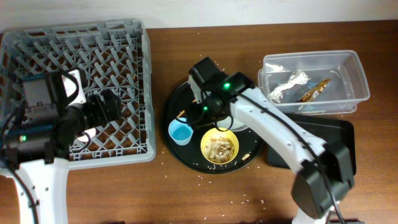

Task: Sort waste into correct bins and load items into the dishwasher rack
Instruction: 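Grasp the blue cup with the right gripper and lift it, then hand the blue cup from the right gripper to the left gripper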

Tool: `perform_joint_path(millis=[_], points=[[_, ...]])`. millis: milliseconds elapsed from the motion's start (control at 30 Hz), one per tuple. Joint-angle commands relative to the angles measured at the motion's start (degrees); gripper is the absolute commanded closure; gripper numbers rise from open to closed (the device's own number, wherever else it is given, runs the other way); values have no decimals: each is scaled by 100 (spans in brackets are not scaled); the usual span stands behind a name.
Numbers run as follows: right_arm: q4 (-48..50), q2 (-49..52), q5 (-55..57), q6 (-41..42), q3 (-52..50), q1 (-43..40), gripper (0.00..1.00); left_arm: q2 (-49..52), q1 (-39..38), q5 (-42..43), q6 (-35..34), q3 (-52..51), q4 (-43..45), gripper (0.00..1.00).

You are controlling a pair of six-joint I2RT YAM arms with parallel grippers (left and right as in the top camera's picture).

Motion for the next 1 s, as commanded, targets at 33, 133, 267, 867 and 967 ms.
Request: perform_joint_path(millis=[33, 133, 267, 867, 967], points=[[321, 758, 33, 133, -31, 116, 48, -52, -7, 1497, 361, 72, -48, 1], [452, 1091, -15, 133, -35, 118, 67, 111, -7, 3038, 721, 72, -37, 1], [63, 614, -380, -208, 238, -199, 96, 157, -7, 3899, 743, 72, 72, 1], [-1207, -1740, -5827, -4205, 988, -1497, 96, 168, -1453, 7276, 739, 72, 1082, 5], [-1189, -1740, -5827, -4205, 988, -1497, 96, 168, -2114, 6970, 739, 72, 1134, 27]])
